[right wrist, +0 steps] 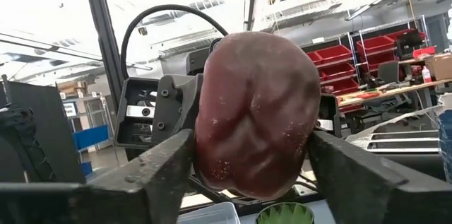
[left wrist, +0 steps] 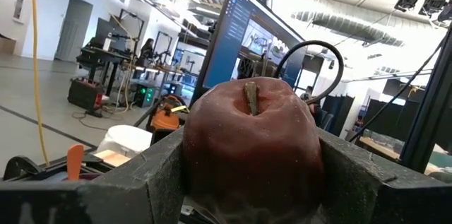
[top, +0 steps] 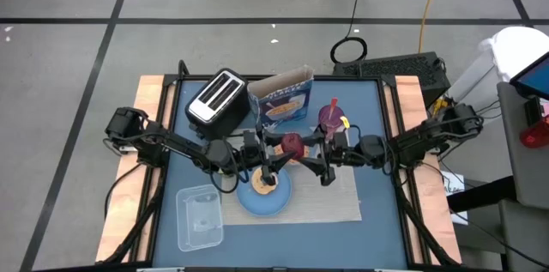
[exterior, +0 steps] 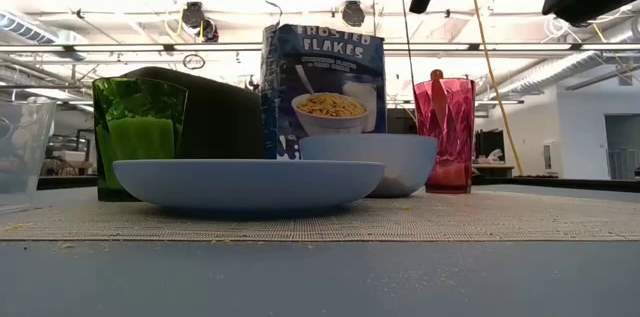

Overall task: Arrange a breakfast setting
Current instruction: Put the apple on the top left of the gray placemat

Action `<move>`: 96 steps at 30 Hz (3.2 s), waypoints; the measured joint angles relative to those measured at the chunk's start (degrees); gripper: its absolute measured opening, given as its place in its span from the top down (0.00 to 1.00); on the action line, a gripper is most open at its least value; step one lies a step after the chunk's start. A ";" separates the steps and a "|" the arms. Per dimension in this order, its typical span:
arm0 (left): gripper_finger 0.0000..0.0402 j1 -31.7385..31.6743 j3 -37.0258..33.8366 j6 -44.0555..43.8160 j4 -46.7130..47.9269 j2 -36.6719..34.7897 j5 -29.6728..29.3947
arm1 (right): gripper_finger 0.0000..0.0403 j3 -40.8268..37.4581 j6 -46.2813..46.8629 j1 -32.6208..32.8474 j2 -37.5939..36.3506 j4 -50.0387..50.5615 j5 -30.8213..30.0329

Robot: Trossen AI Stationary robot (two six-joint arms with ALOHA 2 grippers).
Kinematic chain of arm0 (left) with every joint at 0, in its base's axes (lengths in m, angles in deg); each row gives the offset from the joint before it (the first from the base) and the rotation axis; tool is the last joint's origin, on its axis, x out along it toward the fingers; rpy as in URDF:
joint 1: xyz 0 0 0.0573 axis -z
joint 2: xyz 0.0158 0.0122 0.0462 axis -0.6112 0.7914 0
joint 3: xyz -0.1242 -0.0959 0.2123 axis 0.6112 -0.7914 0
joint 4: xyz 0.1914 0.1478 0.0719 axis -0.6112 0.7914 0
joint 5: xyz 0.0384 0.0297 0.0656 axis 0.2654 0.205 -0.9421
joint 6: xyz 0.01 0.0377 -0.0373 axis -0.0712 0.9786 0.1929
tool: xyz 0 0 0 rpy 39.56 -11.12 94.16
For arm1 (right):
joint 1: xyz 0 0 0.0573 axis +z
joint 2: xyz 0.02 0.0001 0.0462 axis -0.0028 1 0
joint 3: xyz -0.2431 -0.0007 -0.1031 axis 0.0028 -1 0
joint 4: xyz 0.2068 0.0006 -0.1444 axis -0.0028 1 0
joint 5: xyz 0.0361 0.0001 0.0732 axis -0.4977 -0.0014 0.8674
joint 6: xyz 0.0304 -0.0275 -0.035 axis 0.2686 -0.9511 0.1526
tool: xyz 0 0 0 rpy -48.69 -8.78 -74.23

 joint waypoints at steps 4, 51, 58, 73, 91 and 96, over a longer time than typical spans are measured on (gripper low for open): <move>0.36 -0.07 0.00 0.05 0.02 -0.02 -0.14 | 0.44 0.00 0.04 0.02 -0.04 0.64 0.07; 0.03 1.69 0.00 -0.09 5.38 -0.04 -0.01 | 0.48 -0.04 3.61 0.04 -9.38 27.12 7.08; 0.03 1.88 0.00 -0.02 7.19 -0.04 -0.05 | 0.48 -0.04 3.67 0.04 -19.29 47.83 8.25; 0.03 1.99 0.00 -11.43 20.32 -0.09 0.08 | 0.47 -0.04 7.22 0.04 -23.24 64.22 14.96; 0.03 3.43 0.00 -16.87 30.81 -0.07 5.87 | 0.47 -0.04 5.07 0.09 -14.30 50.92 17.04; 0.03 3.45 0.00 -16.92 30.67 -0.07 6.25 | 0.47 -0.07 4.02 0.04 -12.70 45.98 18.51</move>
